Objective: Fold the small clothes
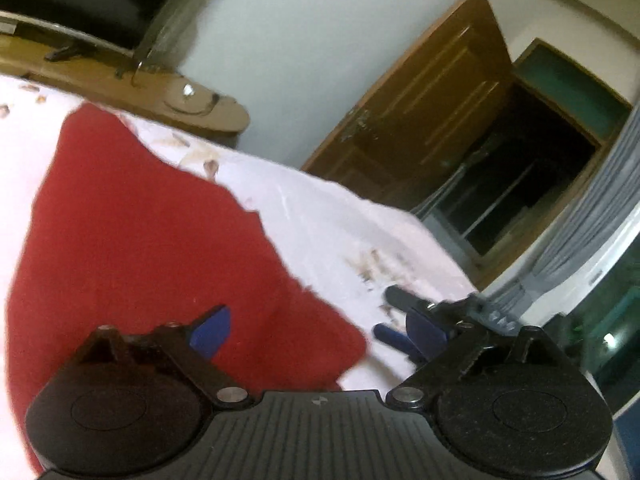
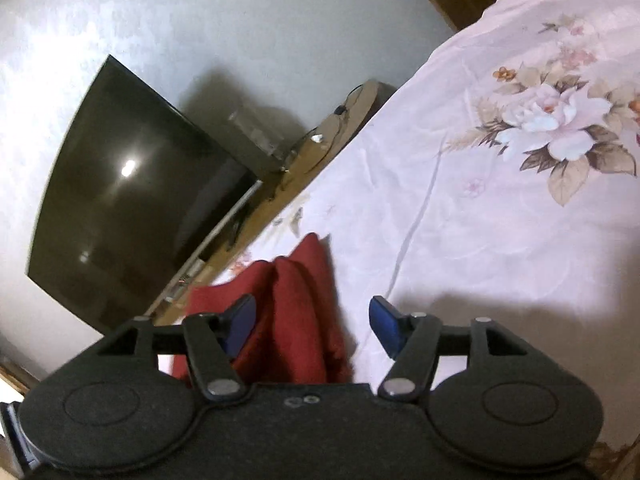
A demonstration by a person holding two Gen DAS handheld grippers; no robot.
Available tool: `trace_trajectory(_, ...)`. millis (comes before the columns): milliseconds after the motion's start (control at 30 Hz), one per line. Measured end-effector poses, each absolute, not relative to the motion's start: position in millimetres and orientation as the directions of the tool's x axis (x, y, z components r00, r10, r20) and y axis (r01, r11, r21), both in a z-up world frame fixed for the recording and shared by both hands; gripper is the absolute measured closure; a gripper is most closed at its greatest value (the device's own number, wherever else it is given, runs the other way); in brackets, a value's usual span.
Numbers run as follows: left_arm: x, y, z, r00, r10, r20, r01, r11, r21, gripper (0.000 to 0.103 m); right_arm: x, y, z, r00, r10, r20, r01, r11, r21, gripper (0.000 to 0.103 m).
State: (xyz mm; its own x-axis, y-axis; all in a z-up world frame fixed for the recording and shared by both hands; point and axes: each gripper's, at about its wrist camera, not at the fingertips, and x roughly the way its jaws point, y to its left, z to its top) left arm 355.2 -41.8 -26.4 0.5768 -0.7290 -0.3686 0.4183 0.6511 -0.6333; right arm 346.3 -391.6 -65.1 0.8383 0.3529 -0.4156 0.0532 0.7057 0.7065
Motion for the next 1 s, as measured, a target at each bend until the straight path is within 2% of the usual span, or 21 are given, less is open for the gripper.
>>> trace_trajectory(67,347.8,-17.6,-17.1,0.624,-0.703,-0.343,0.390,0.659,-0.643,0.010,344.3,-386.9,-64.9,0.828,0.386,-0.408,0.034,0.691,0.722,0.040)
trace_trajectory(133,343.9,9.3,-15.1,0.685,-0.632,-0.361,0.323,0.708,-0.628,0.010,346.2,-375.8,-68.0,0.803,0.438,-0.405,0.004,0.674,0.739,0.040)
trace_trajectory(333,332.9,73.7,-37.8,0.768,-0.343,-0.541,0.048,0.873,-0.485,0.010,361.1,-349.7,-66.6,0.745,0.509,-0.432,-0.012,0.658,0.753,0.032)
trace_trajectory(400,329.5,81.0,-46.2,0.770,-0.306,-0.559,0.012,0.884,-0.468,0.010,363.7,-339.1,-58.4,0.724,0.528,-0.444,-0.023,0.662,0.749,0.028)
trace_trajectory(533,327.0,79.4,-59.5,0.757,-0.262,-0.599,-0.029,0.902,-0.431,0.010,365.0,-312.2,-40.8,0.694,0.533,-0.484,-0.056,0.710,0.701,0.026)
trace_trajectory(633,317.8,78.4,-58.0,0.747,-0.263,-0.610,-0.028,0.905,-0.425,0.010,372.3,-291.0,-38.1,0.653,0.477,-0.588,-0.012,0.783,0.622,0.025)
trace_trajectory(667,328.6,67.8,-60.2,0.745,-0.264,-0.613,-0.028,0.905,-0.425,0.010,372.1,-288.5,-38.5,0.653,0.470,-0.594,-0.013,0.791,0.612,0.027)
trace_trajectory(700,328.6,64.7,-61.3,0.743,-0.265,-0.614,-0.028,0.905,-0.425,0.010,373.2,-285.3,-40.4,0.658,0.462,-0.595,-0.015,0.798,0.602,0.041)
trace_trajectory(733,332.4,57.7,-63.6,0.744,-0.264,-0.614,-0.028,0.905,-0.424,0.010,374.3,-283.9,-42.7,0.660,0.451,-0.601,-0.014,0.808,0.590,0.058)
trace_trajectory(767,334.5,58.0,-64.9,0.744,-0.266,-0.613,-0.028,0.904,-0.427,0.010,374.3,-283.7,-45.5,0.656,0.447,-0.608,-0.020,0.816,0.578,0.090)
trace_trajectory(800,333.7,61.2,-65.1,0.746,-0.270,-0.609,-0.028,0.901,-0.434,0.010,373.4,-285.7,-45.4,0.663,0.430,-0.613,-0.015,0.826,0.563,0.090)
trace_trajectory(933,332.5,64.9,-65.7,0.760,-0.317,-0.567,0.014,0.881,-0.474,0.010,355.5,-313.8,-41.2,0.739,0.423,-0.524,-0.041,0.805,0.591,0.090)
trace_trajectory(1000,336.3,65.3,-71.3,0.747,-0.330,-0.577,0.027,0.882,-0.470,0.010,356.5,-325.6,-56.3,0.732,0.401,-0.551,-0.021,0.821,0.570,0.090)
